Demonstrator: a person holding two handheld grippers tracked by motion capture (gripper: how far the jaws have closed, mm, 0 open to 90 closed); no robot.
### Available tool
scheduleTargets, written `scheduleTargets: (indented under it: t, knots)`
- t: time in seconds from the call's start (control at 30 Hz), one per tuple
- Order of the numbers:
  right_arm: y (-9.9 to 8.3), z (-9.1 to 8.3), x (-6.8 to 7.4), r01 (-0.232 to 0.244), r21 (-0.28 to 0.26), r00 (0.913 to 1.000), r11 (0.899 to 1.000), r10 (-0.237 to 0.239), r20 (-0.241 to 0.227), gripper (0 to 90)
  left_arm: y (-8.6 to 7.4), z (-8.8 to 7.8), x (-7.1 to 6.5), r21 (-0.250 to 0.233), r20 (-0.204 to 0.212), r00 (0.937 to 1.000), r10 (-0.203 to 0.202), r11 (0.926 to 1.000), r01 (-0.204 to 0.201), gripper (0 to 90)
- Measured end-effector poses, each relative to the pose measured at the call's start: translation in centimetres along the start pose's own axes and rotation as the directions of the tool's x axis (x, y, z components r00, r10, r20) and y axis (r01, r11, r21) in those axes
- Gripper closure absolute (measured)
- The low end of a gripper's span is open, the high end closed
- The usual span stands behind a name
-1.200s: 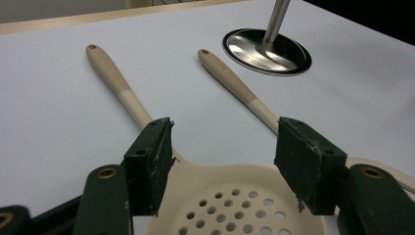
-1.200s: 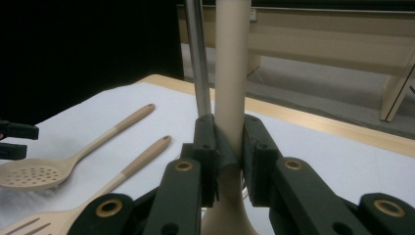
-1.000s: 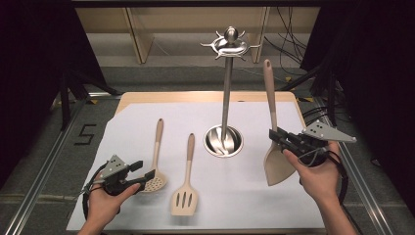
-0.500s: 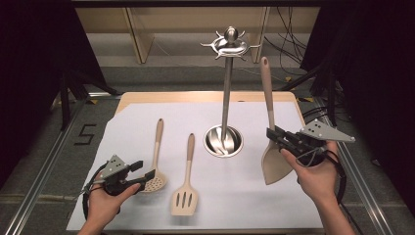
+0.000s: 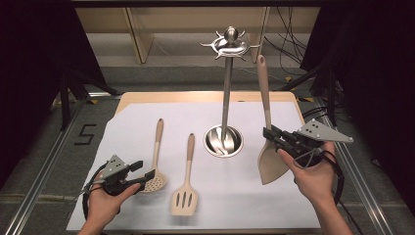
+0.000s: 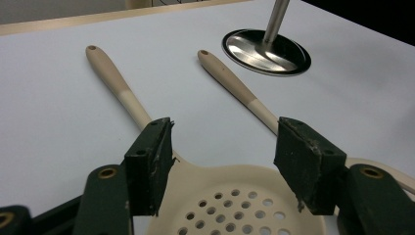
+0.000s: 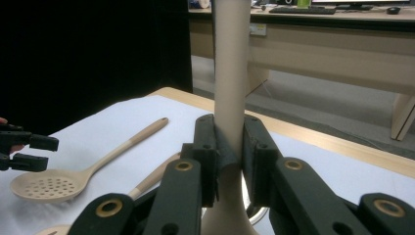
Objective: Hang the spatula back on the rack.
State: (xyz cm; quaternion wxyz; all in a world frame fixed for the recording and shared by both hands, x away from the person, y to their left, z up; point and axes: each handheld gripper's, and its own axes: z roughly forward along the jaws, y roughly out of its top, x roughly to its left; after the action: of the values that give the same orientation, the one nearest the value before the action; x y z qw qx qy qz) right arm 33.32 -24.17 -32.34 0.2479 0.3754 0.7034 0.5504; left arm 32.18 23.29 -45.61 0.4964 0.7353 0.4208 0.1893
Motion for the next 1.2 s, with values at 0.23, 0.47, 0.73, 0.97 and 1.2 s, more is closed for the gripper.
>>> scheduleTargets:
  t: [0.23, 0.47, 0.73, 0.97, 1.2]
  knots:
    - [0.2, 0.4, 0.3, 0.009, 0.001, 0.9999, 1.0, -0.009, -0.01, 79.1, 0.0, 0.0, 0.0, 0.0, 0.002, 1.0, 0.0, 1.0, 0.0, 38.5]
    - [0.5, 0.6, 0.8, 0.012, -0.002, 0.9997, 1.0, -0.012, -0.02, 79.1, 0.0, 0.0, 0.0, 0.001, 0.003, 1.0, 0.002, 1.0, -0.002, 38.5]
    - [0.5, 1.0, 1.1, 0.036, -0.004, 0.9991, 0.999, -0.036, -0.021, 79.2, 0.0, 0.0, -0.1, 0.001, -0.001, 1.0, -0.01, 1.0, 0.01, 38.6]
    - [0.6, 1.3, 1.3, 0.039, 0.0, 0.9992, 0.999, -0.039, -0.014, 79.1, 0.0, 0.0, 0.0, 0.001, 0.001, 1.0, 0.002, 1.0, -0.002, 38.5]
    - [0.6, 1.9, 1.5, 0.056, 0.004, 0.9984, 0.998, -0.056, -0.008, 79.1, 0.0, 0.0, 0.0, 0.003, 0.001, 1.0, 0.003, 1.0, -0.003, 38.6]
